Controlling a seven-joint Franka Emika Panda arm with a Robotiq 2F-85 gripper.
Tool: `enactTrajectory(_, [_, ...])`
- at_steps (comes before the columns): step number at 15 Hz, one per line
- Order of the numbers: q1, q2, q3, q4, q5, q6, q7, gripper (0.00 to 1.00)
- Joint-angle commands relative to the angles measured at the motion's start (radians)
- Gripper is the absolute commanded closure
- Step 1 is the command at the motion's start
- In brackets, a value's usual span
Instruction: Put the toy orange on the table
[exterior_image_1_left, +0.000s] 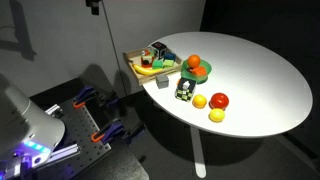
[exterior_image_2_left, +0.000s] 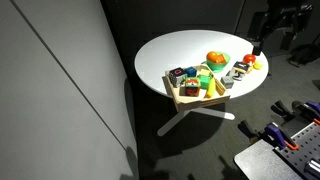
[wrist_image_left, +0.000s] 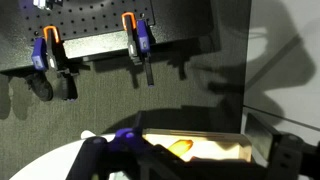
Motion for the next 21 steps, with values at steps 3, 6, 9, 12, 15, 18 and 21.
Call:
enactTrajectory(3, [0.000,0.000,-0.001,0.002,-0.001,-0.003,0.000,0.00])
enactTrajectory(6, [0.001,0.000,-0.001,0.002,-0.001,-0.003,0.000,0.00])
enactTrajectory(9, [-0.011,0.011,-0.002,0.001,-0.013,0.021,0.008,0.00])
enactTrajectory(12, [-0.020,0.011,-0.003,-0.010,-0.025,0.069,0.009,0.00])
enactTrajectory(15, [-0.030,0.012,-0.004,-0.023,-0.042,0.132,0.010,0.00])
enactTrajectory(18, [-0.038,0.019,-0.008,-0.031,-0.062,0.193,0.007,0.00])
enactTrajectory(21, [-0.045,0.034,-0.020,-0.033,-0.074,0.253,-0.012,0.00])
